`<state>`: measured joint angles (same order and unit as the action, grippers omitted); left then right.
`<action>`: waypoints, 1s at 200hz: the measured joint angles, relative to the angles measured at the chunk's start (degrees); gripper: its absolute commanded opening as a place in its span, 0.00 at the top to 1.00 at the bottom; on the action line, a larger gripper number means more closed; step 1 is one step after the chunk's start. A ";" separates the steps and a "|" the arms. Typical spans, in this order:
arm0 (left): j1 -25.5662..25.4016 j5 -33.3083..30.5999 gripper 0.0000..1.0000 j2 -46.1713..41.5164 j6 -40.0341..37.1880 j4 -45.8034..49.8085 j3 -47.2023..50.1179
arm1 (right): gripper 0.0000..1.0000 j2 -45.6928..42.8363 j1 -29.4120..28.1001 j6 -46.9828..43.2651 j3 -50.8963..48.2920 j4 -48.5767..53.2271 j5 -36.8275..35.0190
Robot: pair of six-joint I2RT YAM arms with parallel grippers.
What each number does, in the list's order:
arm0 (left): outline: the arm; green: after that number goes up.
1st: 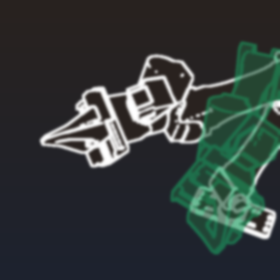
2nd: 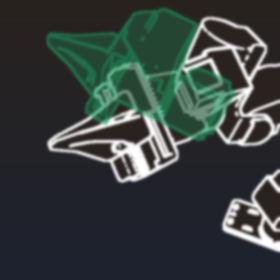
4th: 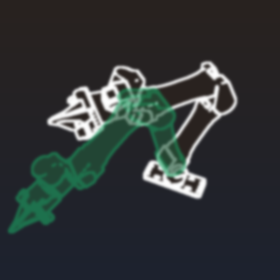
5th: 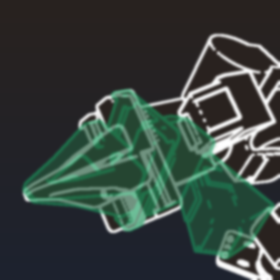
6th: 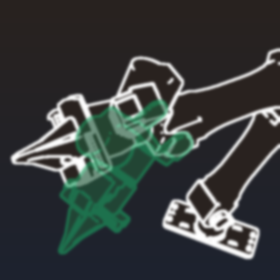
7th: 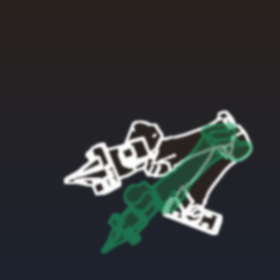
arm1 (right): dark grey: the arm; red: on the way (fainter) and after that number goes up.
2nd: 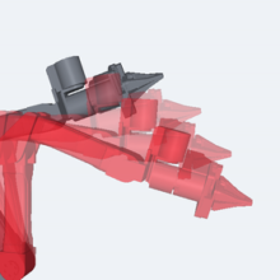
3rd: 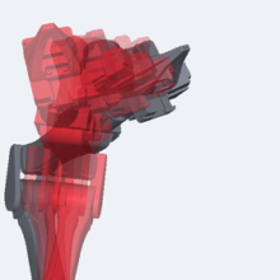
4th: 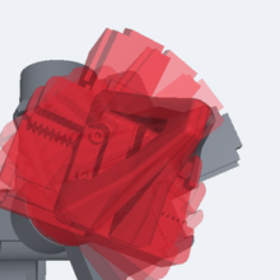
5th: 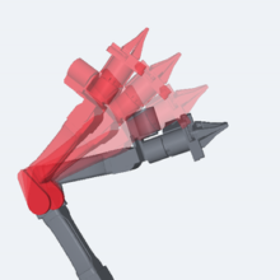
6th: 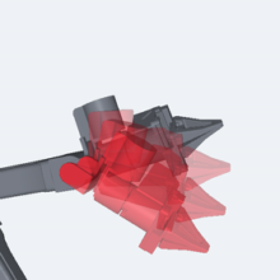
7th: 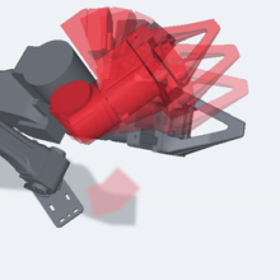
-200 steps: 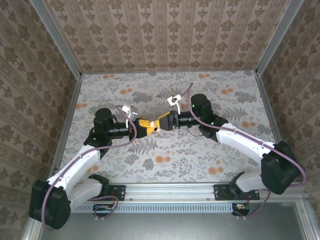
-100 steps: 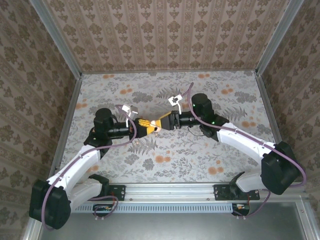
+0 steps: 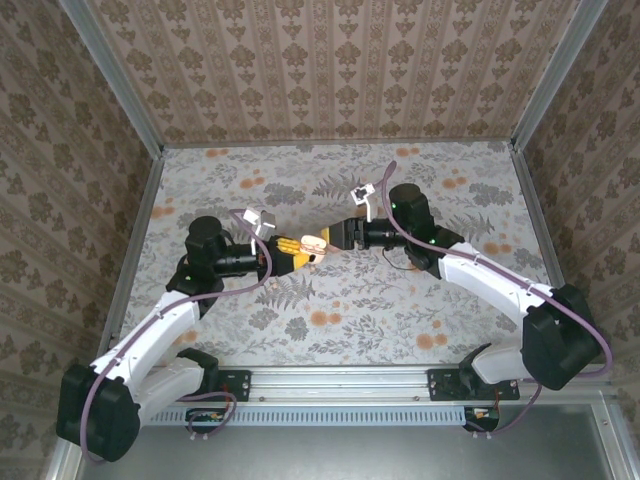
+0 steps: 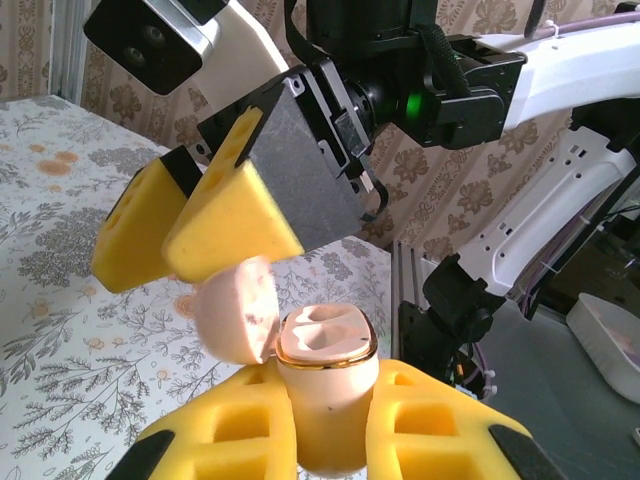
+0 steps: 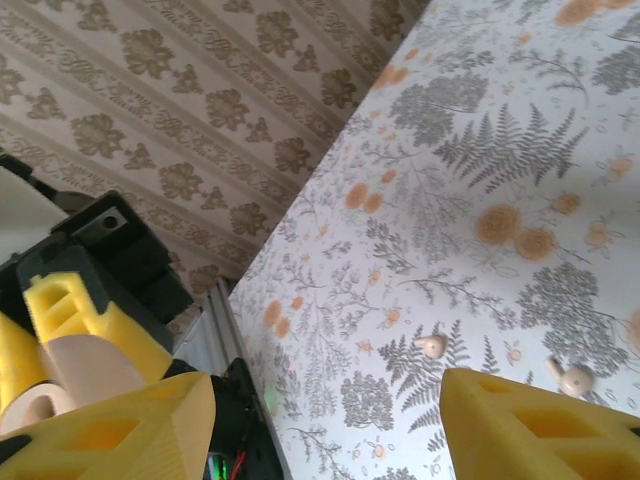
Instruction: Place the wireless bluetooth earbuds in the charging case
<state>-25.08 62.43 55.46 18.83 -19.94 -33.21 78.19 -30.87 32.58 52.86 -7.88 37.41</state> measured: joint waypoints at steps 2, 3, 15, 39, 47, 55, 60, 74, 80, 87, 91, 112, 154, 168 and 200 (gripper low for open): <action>0.00 -0.07 1.00 -0.02 0.00 0.00 -0.02 | 0.38 -0.07 0.04 -0.02 0.00 0.24 -0.24; 0.00 -0.11 1.00 -0.04 0.00 0.00 -0.02 | 0.38 -0.11 0.09 0.00 0.00 0.46 -0.39; 0.13 -0.37 1.00 -0.44 -0.22 0.24 -0.04 | 0.37 -0.66 0.39 0.02 -0.04 1.75 -1.57; 1.99 -1.22 1.00 -2.03 -0.92 1.64 -0.04 | 0.36 -2.51 1.29 0.20 -0.13 4.31 -3.76; 2.91 -1.66 1.00 -2.78 -1.22 2.23 -0.04 | 0.36 -3.08 1.55 0.22 -0.11 4.94 -4.37; 3.98 -2.16 1.00 -3.74 -1.60 3.08 -0.04 | 0.37 -3.61 1.77 0.22 -0.11 5.55 -4.98; 4.63 -2.45 1.00 -4.42 -1.88 3.69 -0.04 | 0.37 -3.80 1.77 0.22 -0.11 5.95 -5.49; 6.73 -3.54 1.00 -6.82 -2.62 5.25 0.13 | 0.39 -3.96 1.81 0.17 0.02 7.39 -6.75; 7.56 -4.02 1.00 -7.93 -2.97 5.88 0.28 | 0.39 -3.80 1.81 0.20 0.24 8.46 -7.52; 8.55 -4.63 1.00 -9.44 -3.39 6.58 0.63 | 0.39 -3.43 1.79 0.20 0.68 9.97 -8.63; 9.05 -5.01 1.00 -10.16 -3.52 6.88 0.87 | 0.39 -3.10 1.73 0.22 1.07 10.82 -9.18; 11.30 -7.65 1.00 -15.45 -5.11 9.20 2.71 | 0.40 1.29 0.83 0.57 4.55 14.80 -12.90; 12.07 -13.53 1.00 -24.72 -9.29 15.04 3.80 | 0.41 16.96 -7.02 1.07 15.10 22.38 -19.04; 12.07 -14.95 1.00 -27.15 -10.62 16.37 3.87 | 0.42 22.10 -9.88 1.66 18.82 24.00 -19.63; 12.07 -16.65 1.00 -30.10 -13.00 18.60 3.91 | 0.47 30.36 -13.42 3.10 24.92 27.76 -20.79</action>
<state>-13.02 45.78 25.36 5.82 -1.34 -29.30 108.55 -44.29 35.68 77.78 19.88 16.62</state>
